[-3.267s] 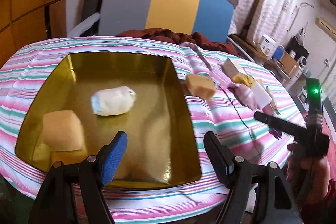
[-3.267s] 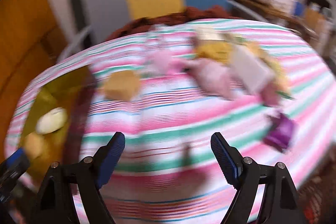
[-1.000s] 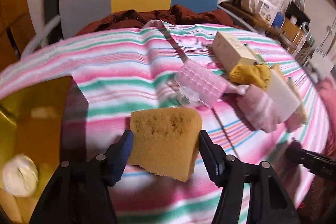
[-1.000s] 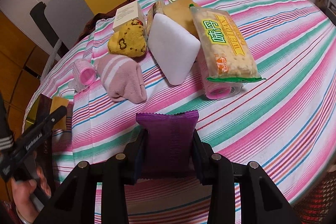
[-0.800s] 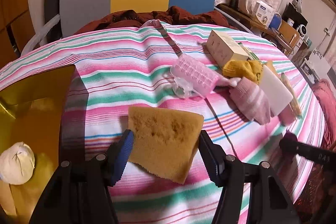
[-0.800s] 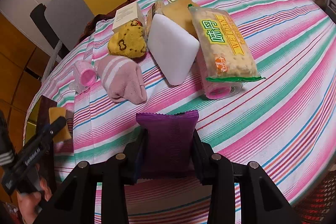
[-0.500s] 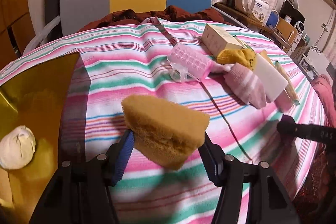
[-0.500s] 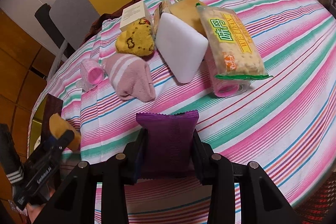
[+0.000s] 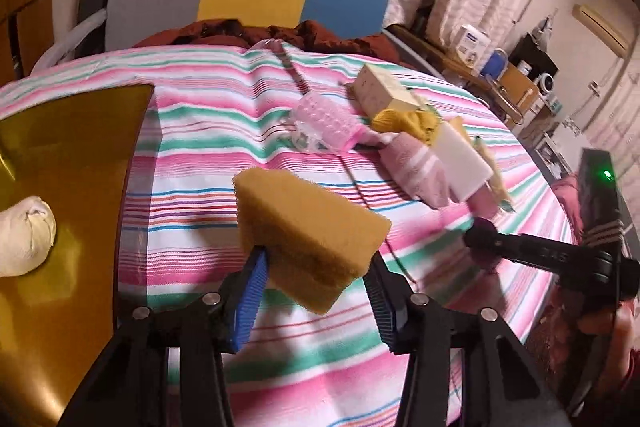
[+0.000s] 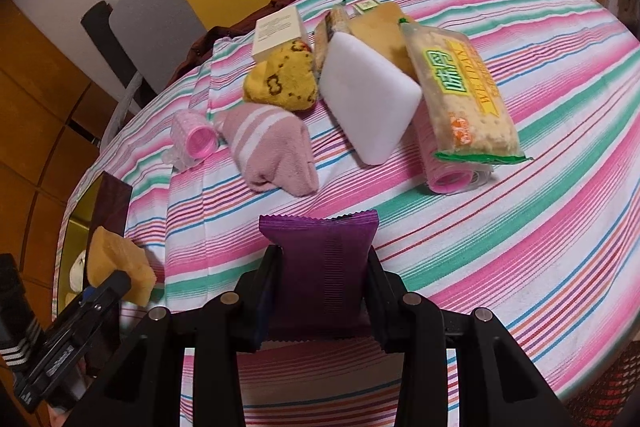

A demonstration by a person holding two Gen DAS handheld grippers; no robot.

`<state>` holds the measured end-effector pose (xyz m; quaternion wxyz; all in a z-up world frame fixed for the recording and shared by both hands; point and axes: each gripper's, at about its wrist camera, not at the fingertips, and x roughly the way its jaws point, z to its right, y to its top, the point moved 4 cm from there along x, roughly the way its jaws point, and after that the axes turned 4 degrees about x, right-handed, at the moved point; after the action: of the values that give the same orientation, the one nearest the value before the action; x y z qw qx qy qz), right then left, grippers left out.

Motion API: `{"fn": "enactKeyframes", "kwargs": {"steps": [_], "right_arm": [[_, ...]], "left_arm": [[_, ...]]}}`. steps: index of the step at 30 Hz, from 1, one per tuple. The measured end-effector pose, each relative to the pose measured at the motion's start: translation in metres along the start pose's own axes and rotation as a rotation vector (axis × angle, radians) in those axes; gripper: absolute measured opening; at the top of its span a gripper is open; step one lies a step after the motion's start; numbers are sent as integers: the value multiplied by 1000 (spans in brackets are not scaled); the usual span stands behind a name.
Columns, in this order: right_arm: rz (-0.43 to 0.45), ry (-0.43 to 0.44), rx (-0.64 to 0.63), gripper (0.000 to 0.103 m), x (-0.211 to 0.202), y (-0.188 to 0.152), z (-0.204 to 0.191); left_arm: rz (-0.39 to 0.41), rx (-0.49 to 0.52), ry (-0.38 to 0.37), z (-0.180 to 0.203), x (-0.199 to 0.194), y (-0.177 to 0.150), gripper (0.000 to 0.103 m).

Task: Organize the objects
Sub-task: 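Carry the packet and sponge over the gold tray and release both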

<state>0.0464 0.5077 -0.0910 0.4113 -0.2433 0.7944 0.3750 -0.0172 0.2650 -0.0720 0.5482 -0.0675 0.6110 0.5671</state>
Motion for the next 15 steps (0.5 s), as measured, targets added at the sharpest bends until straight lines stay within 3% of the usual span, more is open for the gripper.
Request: {"fn": "enactKeyframes", "kwargs": {"steps": [15], "right_arm": [[17, 37, -216, 40, -4, -17, -43]], "left_arm": [[100, 59, -33, 1, -59, -12, 49]]}}
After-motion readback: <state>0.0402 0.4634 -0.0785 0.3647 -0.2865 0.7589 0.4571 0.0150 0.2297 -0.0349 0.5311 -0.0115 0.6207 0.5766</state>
